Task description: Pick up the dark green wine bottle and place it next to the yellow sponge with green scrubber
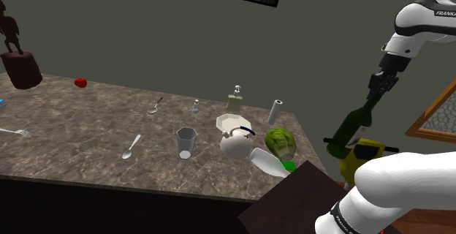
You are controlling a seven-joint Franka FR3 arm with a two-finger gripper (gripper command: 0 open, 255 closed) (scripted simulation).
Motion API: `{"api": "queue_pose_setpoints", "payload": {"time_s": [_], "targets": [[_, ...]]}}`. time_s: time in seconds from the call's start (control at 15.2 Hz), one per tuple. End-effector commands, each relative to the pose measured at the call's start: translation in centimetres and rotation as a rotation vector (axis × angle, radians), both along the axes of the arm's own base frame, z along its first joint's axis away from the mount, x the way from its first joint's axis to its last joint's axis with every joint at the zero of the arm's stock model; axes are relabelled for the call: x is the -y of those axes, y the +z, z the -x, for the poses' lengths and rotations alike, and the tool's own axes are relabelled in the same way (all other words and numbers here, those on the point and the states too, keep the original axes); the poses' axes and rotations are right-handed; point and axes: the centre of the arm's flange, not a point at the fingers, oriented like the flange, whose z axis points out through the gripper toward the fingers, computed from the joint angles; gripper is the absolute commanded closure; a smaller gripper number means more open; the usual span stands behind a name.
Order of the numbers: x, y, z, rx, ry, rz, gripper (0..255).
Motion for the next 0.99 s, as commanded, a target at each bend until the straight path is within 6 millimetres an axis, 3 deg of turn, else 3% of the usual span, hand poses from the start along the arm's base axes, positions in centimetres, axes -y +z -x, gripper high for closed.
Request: {"api": "queue_pose_setpoints", "payload": {"time_s": [0.0,0.92], "targets": [[0.0,-1.1,0.0,0.001,0.0,0.001,255],[0.0,-8.4,0.0,0.001,0.0,0.001,255]]}}
